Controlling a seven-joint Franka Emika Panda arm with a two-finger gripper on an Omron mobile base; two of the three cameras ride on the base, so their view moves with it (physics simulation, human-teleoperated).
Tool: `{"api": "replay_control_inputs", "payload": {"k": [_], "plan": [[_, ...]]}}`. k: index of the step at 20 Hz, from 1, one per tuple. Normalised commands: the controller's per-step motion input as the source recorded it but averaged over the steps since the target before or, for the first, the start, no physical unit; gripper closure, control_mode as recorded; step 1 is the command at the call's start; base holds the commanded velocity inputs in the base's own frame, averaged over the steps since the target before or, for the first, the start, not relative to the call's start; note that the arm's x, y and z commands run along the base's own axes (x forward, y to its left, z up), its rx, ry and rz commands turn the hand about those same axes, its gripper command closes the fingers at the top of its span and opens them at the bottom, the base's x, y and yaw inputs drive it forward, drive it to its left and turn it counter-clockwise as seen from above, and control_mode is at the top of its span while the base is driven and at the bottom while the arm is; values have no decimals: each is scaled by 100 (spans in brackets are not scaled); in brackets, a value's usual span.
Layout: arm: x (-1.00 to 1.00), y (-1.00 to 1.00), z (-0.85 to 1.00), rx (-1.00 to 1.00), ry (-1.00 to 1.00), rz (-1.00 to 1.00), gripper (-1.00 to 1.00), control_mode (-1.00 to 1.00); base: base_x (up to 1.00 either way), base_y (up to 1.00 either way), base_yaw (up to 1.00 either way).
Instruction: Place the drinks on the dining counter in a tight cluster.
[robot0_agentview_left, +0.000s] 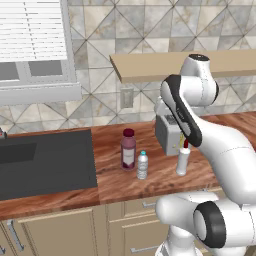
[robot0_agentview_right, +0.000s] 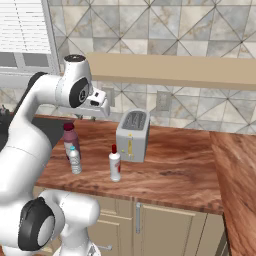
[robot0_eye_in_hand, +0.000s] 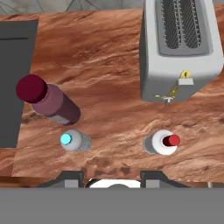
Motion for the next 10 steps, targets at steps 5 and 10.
{"api": "replay_control_inputs", "payload": {"k": [5,10], "plan": [[-10,21,-21,0,7,1,-100,-100,0,0,0],[-9,47,-31,0,2,6,-100,-100,0,0,0]]}}
